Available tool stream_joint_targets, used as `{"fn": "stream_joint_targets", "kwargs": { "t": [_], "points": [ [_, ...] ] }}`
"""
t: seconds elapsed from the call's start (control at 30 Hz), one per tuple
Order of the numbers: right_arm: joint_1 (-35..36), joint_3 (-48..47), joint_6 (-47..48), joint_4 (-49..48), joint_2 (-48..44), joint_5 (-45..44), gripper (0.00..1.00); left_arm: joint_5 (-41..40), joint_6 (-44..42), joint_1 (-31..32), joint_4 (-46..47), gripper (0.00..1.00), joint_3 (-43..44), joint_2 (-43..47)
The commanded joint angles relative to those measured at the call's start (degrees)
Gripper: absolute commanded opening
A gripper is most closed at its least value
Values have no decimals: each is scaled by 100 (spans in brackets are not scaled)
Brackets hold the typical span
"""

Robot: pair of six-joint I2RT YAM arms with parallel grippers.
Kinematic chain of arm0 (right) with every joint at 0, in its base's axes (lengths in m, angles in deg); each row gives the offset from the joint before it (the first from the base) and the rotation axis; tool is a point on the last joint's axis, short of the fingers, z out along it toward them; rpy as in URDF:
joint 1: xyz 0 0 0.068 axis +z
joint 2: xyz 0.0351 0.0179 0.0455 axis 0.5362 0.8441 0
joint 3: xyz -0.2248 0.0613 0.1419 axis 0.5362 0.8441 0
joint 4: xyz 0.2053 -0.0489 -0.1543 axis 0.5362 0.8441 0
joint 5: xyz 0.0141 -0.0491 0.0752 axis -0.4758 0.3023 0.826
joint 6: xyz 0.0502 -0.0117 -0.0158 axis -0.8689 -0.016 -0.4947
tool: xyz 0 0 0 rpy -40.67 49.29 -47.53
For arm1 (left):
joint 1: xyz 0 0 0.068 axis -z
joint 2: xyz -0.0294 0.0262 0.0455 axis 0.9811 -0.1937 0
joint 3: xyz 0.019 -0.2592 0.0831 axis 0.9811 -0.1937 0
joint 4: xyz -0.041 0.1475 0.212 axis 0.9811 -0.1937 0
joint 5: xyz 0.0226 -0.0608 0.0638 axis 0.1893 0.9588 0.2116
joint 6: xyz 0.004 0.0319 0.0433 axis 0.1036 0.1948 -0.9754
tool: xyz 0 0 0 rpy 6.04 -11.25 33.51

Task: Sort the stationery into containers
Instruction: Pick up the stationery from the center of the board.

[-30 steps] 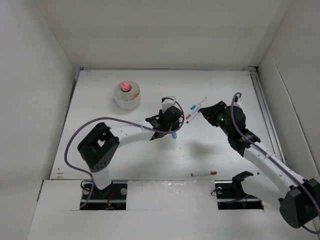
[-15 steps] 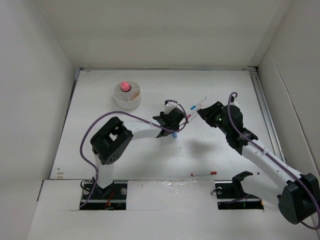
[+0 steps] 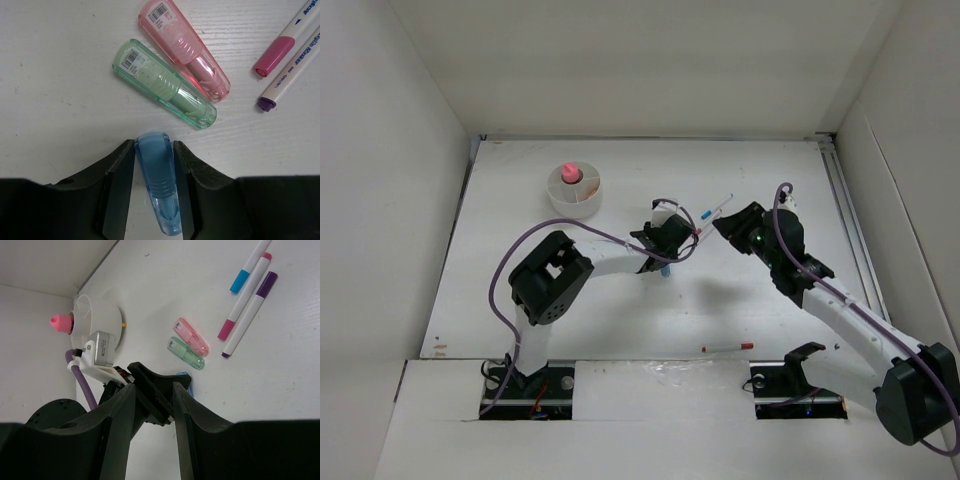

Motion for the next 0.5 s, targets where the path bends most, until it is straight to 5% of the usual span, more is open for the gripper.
{"fn": "stream_joint_targets", "kwargs": {
  "t": [0.0,0.17,0.47],
  "points": [
    [36,-245,100,-204,-71,-91,42,-78,-12,13,-163,33,20,26],
    [36,-245,100,-204,-71,-82,42,-131,41,13,-110,2,-94,201],
    [36,-245,100,-204,-132,-21,42,-464,-11,13,101,0,-595,1589]
  ]
}}
